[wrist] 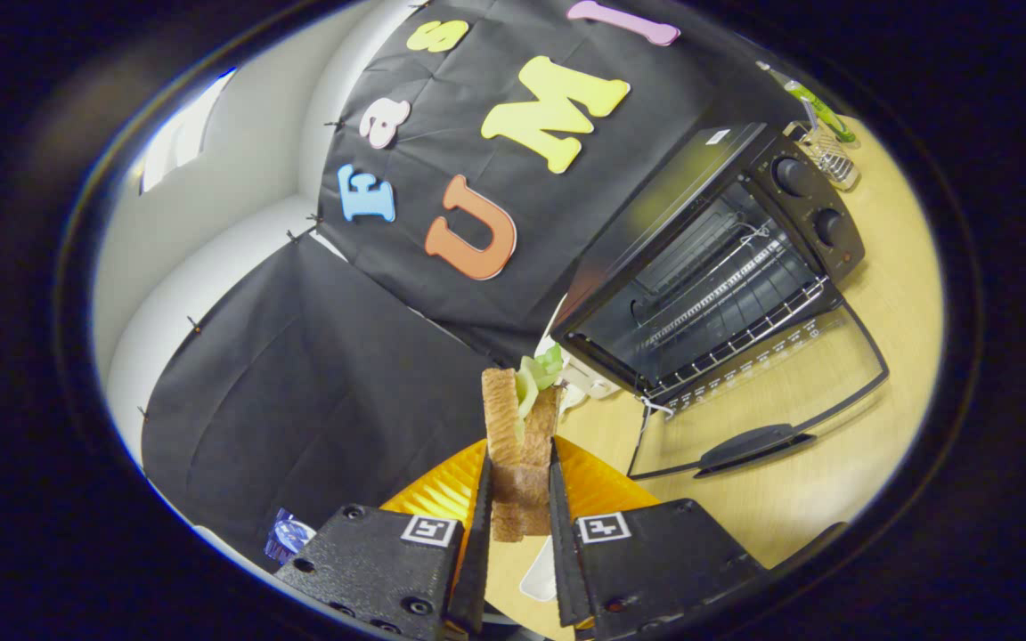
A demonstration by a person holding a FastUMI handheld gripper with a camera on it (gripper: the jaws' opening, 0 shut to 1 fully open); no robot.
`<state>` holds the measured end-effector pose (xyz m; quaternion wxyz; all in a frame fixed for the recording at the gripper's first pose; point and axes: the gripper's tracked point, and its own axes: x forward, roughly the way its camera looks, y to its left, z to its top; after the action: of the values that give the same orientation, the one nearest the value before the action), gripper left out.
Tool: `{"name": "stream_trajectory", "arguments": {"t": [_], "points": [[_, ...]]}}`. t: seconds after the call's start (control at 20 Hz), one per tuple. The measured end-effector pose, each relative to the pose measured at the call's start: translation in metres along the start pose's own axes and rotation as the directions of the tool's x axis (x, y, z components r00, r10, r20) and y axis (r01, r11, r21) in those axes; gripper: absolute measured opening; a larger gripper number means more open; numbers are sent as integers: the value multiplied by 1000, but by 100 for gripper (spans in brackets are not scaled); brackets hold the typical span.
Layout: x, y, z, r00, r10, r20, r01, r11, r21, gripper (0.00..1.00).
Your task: Open the toaster oven, put the food inside, and close the toaster oven door.
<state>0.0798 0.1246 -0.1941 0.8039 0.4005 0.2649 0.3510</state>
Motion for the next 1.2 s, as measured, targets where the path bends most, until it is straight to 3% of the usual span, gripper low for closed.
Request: {"name": "stream_trajectory", "arguments": {"t": [0.2, 0.5, 0.65, 0.95, 1.2], "points": [[12, -42, 23, 986, -108, 124, 102, 993, 55, 36], [27, -117, 67, 925, -266, 271, 204, 950, 237, 36], [41, -142, 94, 905, -289, 313, 192, 932, 307, 35], [79, -179, 123, 884, -355, 303, 251, 909, 334, 36], [100, -186, 131, 884, -392, 255, 343, 914, 218, 36]]}}
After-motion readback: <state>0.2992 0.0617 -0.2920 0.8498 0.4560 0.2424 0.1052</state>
